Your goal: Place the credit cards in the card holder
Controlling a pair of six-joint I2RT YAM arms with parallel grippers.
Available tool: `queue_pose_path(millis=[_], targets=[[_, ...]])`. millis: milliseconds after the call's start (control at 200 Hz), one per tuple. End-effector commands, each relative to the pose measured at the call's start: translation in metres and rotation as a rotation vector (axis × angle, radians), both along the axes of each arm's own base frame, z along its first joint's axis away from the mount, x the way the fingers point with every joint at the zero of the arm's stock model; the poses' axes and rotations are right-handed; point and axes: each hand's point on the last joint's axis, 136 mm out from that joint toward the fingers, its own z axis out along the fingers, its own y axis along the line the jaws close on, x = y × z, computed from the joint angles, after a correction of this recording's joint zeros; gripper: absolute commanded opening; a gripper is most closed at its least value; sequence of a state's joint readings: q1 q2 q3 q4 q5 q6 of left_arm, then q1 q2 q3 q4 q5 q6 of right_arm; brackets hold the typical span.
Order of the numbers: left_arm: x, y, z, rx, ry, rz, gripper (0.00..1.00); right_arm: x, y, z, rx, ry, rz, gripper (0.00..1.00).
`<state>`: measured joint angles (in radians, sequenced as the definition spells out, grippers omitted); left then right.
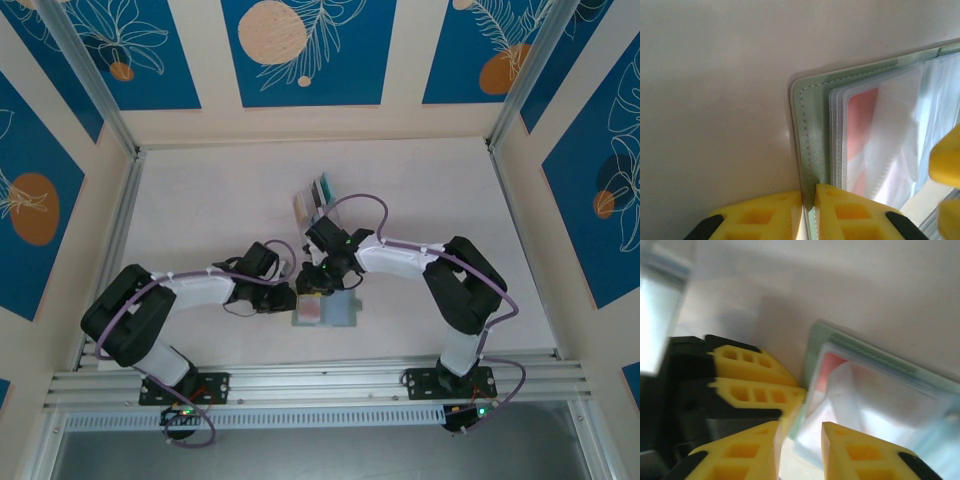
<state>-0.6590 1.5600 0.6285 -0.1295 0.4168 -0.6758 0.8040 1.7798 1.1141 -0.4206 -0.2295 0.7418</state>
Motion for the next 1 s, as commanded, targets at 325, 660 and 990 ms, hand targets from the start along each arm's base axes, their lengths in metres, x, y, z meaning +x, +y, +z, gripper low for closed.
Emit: queue_pose_path(millis=[325,660,990], targets=[[-0.024,0.013,-0.014,0.015,0.076,0.038,0.19,0.001,-0.026,0.037,0.029,-0.049,-0.001,0.28],[-0.009,0.038,0.028,0.021,-0.006,0.090,0.26,0.021,-0.038,0.043,-0.045,-0.121,-0.007,0.19],[0.043,0.049,0.102,-0.095,-0.168,0.171,0.31,0.105,-0.083,0.082,-0.123,-0.242,-0.128,0.35]])
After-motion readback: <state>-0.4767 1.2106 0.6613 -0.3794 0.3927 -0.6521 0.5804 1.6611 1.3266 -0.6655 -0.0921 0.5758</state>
